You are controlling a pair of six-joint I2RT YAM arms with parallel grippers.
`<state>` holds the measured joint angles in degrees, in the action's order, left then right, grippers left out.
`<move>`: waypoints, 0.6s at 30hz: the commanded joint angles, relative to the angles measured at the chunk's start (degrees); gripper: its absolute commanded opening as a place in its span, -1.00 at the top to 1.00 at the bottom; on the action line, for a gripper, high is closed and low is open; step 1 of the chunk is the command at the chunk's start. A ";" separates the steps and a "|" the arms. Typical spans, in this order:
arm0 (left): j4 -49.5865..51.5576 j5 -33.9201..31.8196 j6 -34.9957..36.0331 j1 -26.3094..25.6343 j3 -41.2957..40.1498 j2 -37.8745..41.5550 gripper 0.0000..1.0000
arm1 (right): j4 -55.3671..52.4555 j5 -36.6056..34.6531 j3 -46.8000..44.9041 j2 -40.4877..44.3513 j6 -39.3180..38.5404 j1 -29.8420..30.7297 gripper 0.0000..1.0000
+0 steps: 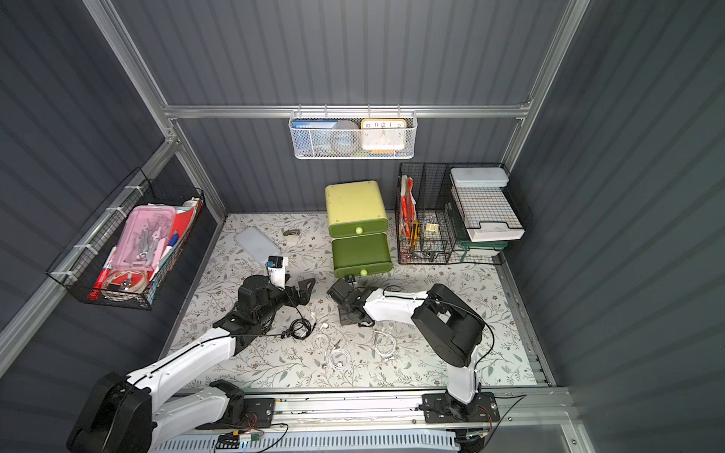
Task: Place the wired earphones into the drawer by color
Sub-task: Pick up the wired earphones from the center of the board.
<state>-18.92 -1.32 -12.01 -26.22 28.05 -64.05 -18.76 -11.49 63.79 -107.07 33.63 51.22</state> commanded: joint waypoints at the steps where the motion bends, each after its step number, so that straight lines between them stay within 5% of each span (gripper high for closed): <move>1: -0.86 0.27 0.67 0.07 0.38 0.17 -0.98 | -1.88 -0.55 1.07 -0.59 0.04 0.26 0.52; 18: -0.68 0.18 0.76 0.03 0.35 0.32 -0.98 | -3.25 -0.03 1.25 1.37 -0.32 0.28 0.82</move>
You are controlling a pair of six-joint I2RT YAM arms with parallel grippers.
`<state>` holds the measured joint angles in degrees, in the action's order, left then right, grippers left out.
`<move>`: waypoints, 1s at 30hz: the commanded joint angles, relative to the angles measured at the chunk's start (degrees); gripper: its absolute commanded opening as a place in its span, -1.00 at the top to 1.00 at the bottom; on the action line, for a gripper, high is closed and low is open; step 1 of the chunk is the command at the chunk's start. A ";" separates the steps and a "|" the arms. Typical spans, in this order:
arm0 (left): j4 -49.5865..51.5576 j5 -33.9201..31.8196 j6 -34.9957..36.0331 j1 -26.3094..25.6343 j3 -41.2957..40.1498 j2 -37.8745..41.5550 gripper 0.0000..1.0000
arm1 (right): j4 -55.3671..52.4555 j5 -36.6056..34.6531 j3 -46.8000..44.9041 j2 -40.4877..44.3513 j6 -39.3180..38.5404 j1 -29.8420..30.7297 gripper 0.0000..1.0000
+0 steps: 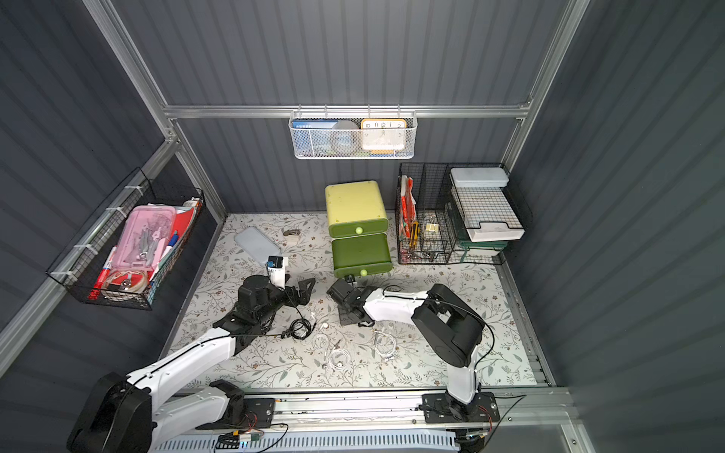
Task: Place the wired earphones into the drawer by color
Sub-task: Pick up the wired earphones from the center of the board.
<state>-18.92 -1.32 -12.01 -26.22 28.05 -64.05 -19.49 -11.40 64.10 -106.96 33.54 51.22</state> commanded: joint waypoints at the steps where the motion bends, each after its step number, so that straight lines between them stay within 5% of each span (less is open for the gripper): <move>1: -0.68 0.18 0.68 0.03 0.34 0.30 -0.98 | -2.85 -0.12 0.88 1.94 -0.31 0.28 0.83; 30: -0.61 -0.70 0.74 0.03 -0.10 1.42 -0.98 | -6.22 -0.88 1.97 21.23 -4.70 0.04 0.87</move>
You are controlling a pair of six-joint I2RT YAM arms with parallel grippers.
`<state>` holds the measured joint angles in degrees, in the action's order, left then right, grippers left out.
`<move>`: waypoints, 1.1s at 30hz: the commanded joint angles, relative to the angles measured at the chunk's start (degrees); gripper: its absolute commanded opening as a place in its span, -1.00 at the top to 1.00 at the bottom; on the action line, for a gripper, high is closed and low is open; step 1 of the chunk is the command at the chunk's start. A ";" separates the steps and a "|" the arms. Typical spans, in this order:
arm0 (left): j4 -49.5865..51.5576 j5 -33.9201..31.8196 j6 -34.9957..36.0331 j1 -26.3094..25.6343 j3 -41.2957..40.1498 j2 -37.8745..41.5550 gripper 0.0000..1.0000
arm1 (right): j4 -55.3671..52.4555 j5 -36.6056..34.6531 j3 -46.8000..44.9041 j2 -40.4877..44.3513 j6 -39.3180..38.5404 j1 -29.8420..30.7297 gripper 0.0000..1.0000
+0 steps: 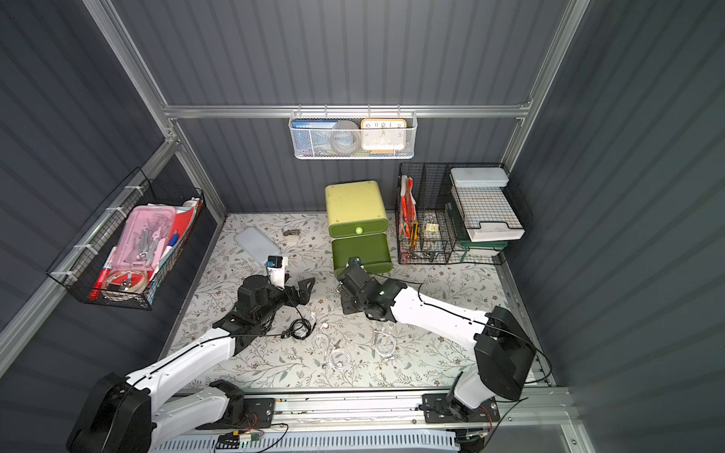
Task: Place the wired earphones into the drawer by color
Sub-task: Pick up the wired earphones from the center of the board, then place the wired earphones in the drawer.
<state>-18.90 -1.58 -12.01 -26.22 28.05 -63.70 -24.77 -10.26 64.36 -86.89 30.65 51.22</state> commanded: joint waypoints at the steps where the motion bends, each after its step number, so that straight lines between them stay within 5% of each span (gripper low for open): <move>1: -0.62 -0.51 0.71 0.03 -0.10 1.12 -0.98 | -0.93 -2.24 2.04 1.48 -2.32 -0.13 0.87; 33: -0.09 -2.35 0.13 0.03 -1.06 3.99 -0.98 | 0.96 8.19 23.62 -18.95 -9.47 -14.36 0.83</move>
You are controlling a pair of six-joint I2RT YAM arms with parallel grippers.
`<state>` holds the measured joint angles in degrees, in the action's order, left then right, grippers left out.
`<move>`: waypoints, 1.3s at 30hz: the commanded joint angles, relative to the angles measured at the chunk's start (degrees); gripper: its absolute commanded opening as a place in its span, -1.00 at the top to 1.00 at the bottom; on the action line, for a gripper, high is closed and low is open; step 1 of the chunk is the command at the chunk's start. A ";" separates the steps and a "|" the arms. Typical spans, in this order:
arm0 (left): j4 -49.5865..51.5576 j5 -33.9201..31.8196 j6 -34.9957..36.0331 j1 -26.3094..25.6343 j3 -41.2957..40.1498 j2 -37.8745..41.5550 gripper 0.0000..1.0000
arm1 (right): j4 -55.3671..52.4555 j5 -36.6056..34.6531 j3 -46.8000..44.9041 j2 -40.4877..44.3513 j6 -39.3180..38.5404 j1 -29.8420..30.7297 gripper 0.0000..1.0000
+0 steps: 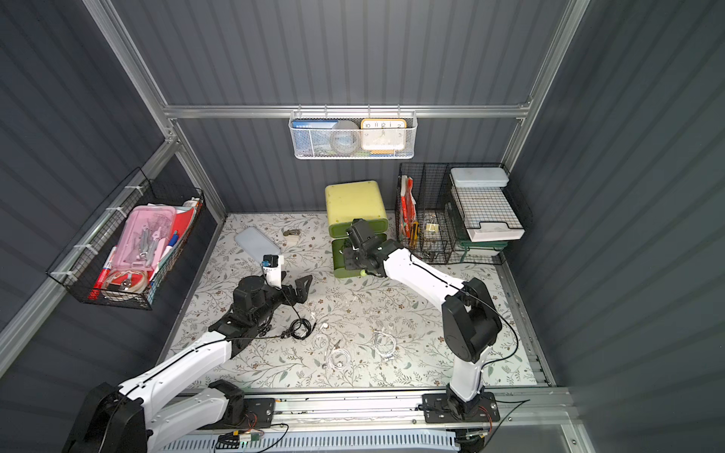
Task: Place the wired earphones into the drawer by color
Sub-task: Place the wired earphones in the drawer.
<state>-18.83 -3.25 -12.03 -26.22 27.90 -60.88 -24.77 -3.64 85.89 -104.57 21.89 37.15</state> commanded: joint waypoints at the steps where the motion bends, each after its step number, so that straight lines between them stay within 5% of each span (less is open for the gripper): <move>1: -0.20 -0.69 0.01 0.03 -0.95 1.28 -0.98 | 1.03 1.75 2.39 -1.73 -0.71 -0.33 0.81; 11: 1.28 -1.73 -1.38 0.03 -0.62 2.00 -0.99 | 1.84 3.04 3.35 -1.37 -0.96 -0.80 0.25; 19: 16.09 -8.28 -11.23 0.03 6.35 3.48 -0.98 | 5.53 5.86 -5.38 8.89 -1.15 -2.61 -0.12; 22: 22.97 -10.19 -15.10 0.03 9.01 2.30 -0.98 | 6.73 9.14 -10.09 13.72 -1.78 -4.92 -0.40; 24: 26.59 -11.55 -17.97 0.03 9.93 2.24 -0.98 | 7.50 12.25 -13.47 17.05 -2.48 -7.18 -0.89; 25: 28.26 -12.52 -19.26 0.03 10.34 2.43 -0.98 | 8.07 13.72 -15.16 18.53 -2.95 -8.07 -0.98; 33: 39.11 -21.25 -34.46 0.04 13.76 3.59 -0.98 | 16.06 16.84 -30.41 31.73 -0.40 -13.09 -0.98; 39: 44.52 -23.90 -45.61 0.03 12.46 3.95 -0.98 | 14.99 12.97 -33.15 34.79 -1.45 -13.59 -0.98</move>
<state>20.45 -24.08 -49.76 -26.22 40.36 -57.89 -10.74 10.83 52.95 -70.76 20.93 23.83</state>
